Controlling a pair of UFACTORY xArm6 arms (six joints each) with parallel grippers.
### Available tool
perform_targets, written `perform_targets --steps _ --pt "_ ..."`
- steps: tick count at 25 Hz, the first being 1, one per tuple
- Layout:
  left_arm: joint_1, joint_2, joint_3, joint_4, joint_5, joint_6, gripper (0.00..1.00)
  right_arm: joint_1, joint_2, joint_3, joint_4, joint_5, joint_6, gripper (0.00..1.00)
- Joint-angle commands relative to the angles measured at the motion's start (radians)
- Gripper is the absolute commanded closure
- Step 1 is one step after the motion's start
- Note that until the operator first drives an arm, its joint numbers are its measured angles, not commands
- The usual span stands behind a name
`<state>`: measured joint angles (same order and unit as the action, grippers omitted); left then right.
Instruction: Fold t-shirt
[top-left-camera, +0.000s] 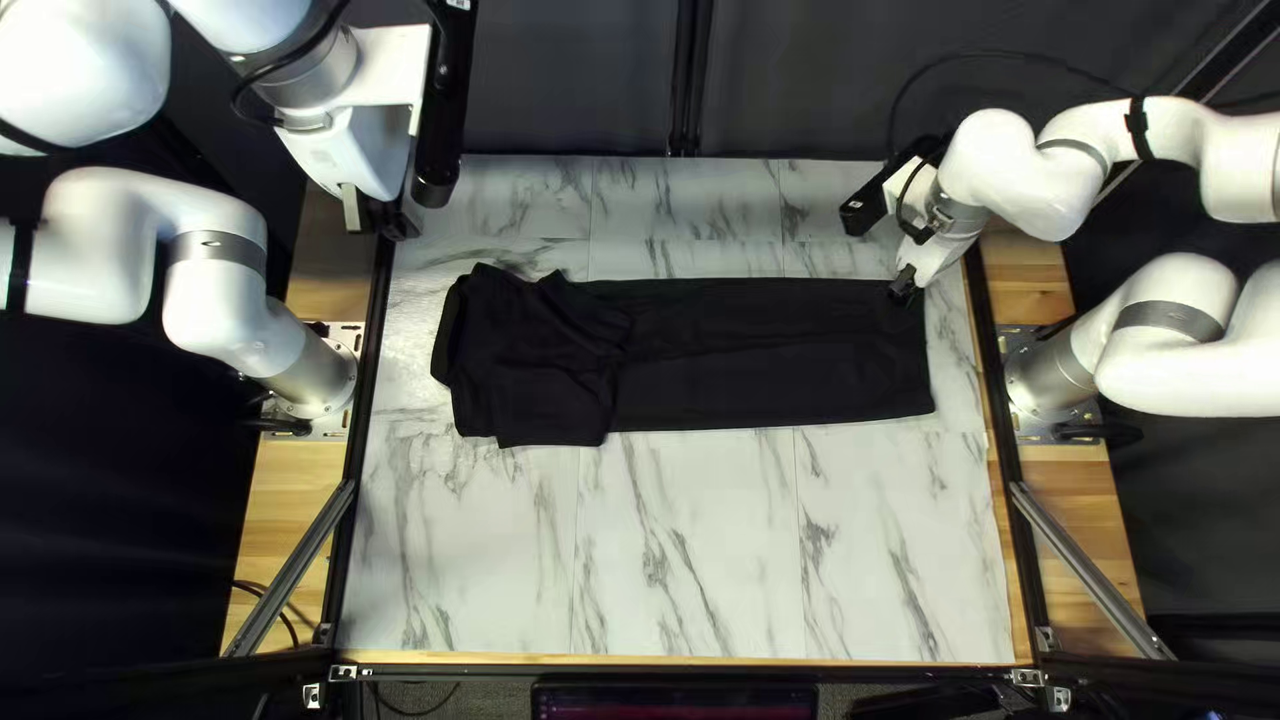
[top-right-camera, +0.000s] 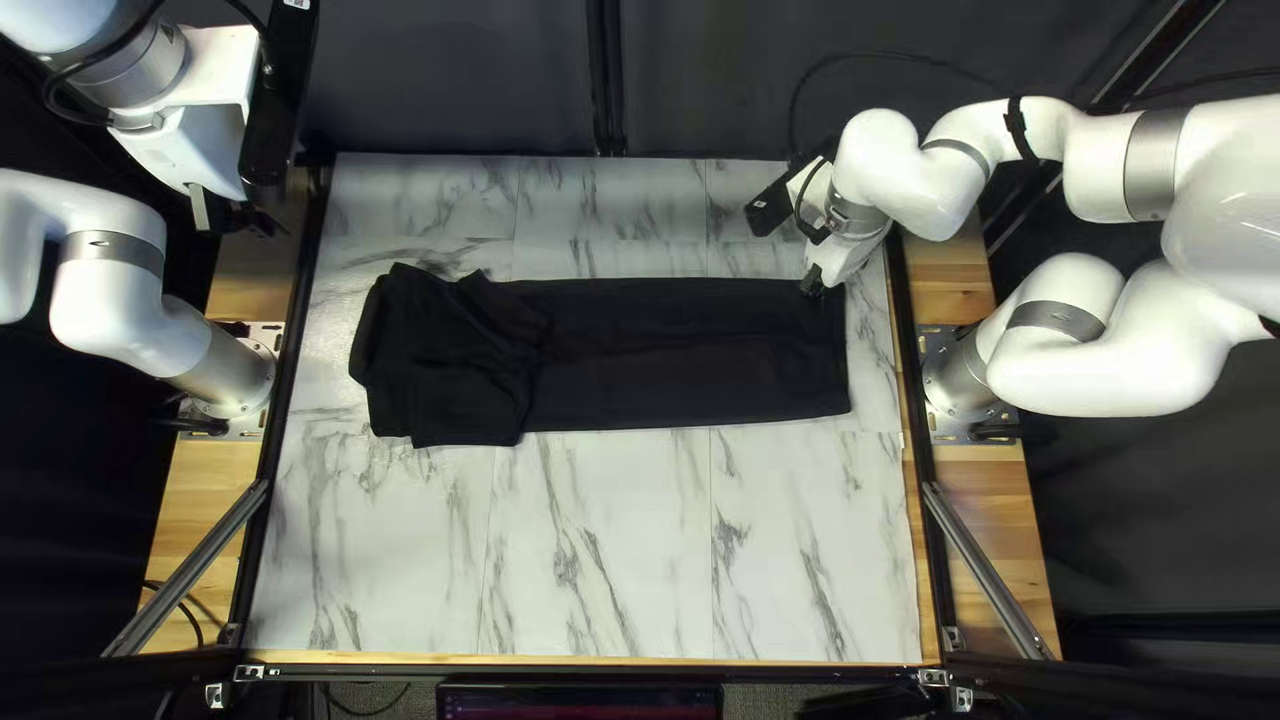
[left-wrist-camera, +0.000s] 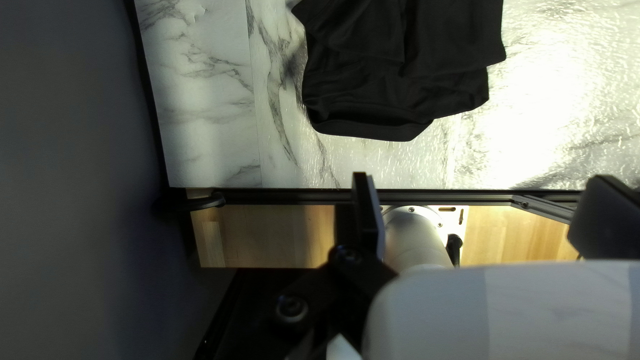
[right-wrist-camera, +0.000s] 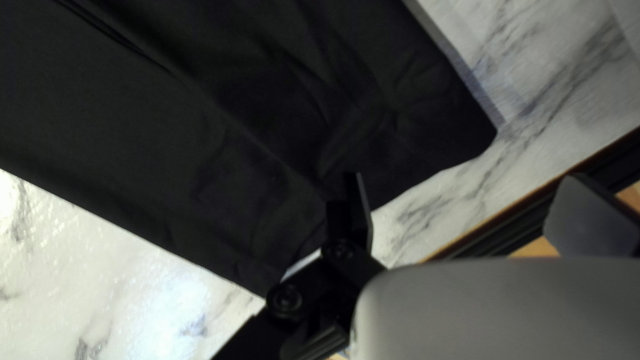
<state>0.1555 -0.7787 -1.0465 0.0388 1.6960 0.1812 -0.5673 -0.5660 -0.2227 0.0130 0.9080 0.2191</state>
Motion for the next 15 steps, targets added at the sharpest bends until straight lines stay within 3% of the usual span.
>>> perform_targets --steps 1,5,9,15 --pt "0.0 0.0 0.0 0.0 0.0 0.0 0.0 -0.056 0.035 0.028 0.046 -0.063 -0.11 0.0" --pt "0.0 0.0 0.0 0.0 0.0 0.0 0.0 -0.107 0.005 0.063 0.105 -0.083 -0.192 0.0" --pt "0.0 0.0 0.0 0.0 0.0 0.0 0.0 -0.177 0.023 0.113 0.245 -0.151 -0.342 0.0" --pt "0.0 0.0 0.0 0.0 0.0 0.0 0.0 -0.181 0.047 0.129 0.301 -0.192 -0.369 0.0"
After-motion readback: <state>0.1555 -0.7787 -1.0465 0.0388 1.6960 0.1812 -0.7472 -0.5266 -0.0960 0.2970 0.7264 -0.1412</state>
